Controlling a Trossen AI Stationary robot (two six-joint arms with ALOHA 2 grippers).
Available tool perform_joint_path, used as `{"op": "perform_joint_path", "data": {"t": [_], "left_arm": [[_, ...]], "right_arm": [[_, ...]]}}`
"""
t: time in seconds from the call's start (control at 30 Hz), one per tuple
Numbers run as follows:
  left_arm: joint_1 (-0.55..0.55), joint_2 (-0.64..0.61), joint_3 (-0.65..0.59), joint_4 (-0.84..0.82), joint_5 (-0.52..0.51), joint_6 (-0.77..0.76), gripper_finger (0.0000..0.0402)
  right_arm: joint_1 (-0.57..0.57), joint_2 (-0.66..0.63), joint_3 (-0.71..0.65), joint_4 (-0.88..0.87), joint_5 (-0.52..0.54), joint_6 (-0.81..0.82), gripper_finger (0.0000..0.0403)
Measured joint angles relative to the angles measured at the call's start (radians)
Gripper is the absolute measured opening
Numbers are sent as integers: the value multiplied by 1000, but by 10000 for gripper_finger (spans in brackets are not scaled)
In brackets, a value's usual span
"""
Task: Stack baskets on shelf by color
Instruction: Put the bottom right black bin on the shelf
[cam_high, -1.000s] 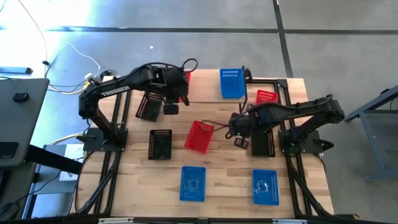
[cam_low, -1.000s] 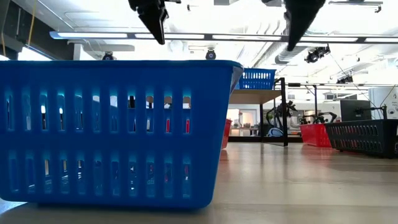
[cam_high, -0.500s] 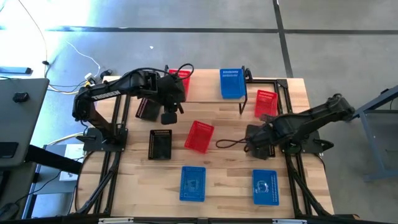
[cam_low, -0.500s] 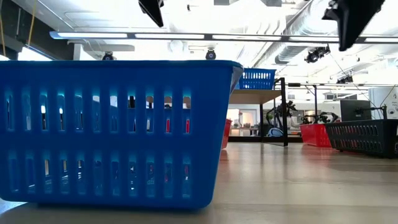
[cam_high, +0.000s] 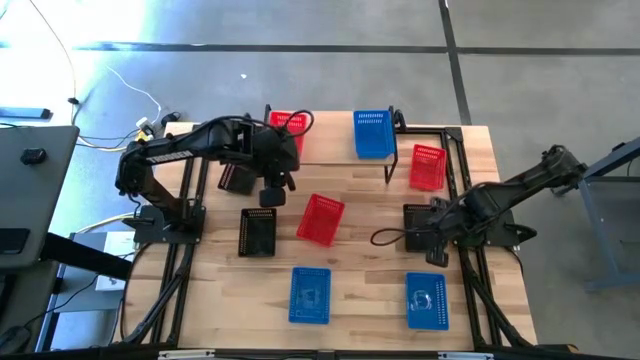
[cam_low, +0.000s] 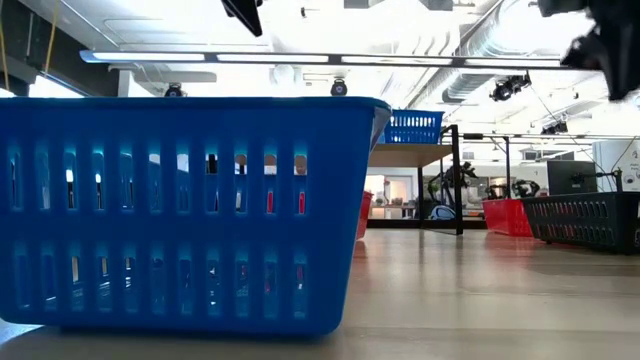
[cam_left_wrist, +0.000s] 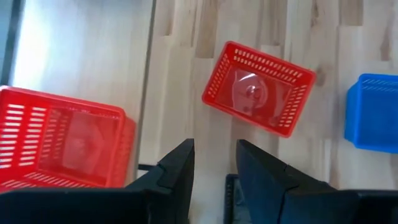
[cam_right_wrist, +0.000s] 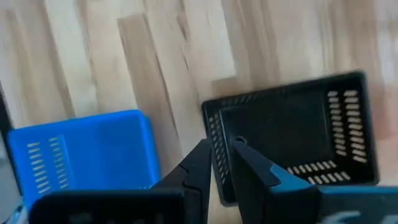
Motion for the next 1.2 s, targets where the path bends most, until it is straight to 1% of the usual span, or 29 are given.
{"op": "perform_joint_path", "data": {"t": [0.1, 0.17, 0.37, 0.43, 0.6, 0.73, 0.9, 1.0, 1.1, 1.2], "left_arm": [[-15, 0, 0, -1, 34, -19, 108], [-27, 0, 0, -1, 54, -33, 108], [-51, -18, -1, -32, 73, -77, 108], [-56, -36, -1, -57, 72, -103, 108], [-66, -84, -1, -84, 65, -164, 108], [-82, -124, -1, -85, 64, -202, 108], [-114, -171, -1, -99, 50, -244, 108], [-137, -196, -1, -118, 7, -273, 108], [-161, -218, -1, -124, -46, -300, 108], [-183, -237, -2, -131, -76, -330, 108]], "right_arm": [[0, 0, -62, 21, -44, 19, 46], [0, 3, -104, 67, -76, 17, 46], [0, 3, -203, 202, -126, 16, 46], [0, 4, -215, 209, -122, 16, 46], [-2, 4, -217, 210, -59, -7, 46], [-3, 4, -217, 213, -55, -55, 46], [-2, 11, -217, 213, -53, -64, 47], [-3, 30, -217, 213, -70, -64, 62], [-2, 61, -217, 213, -93, -64, 91], [-2, 93, -217, 214, -93, -72, 116]]}}
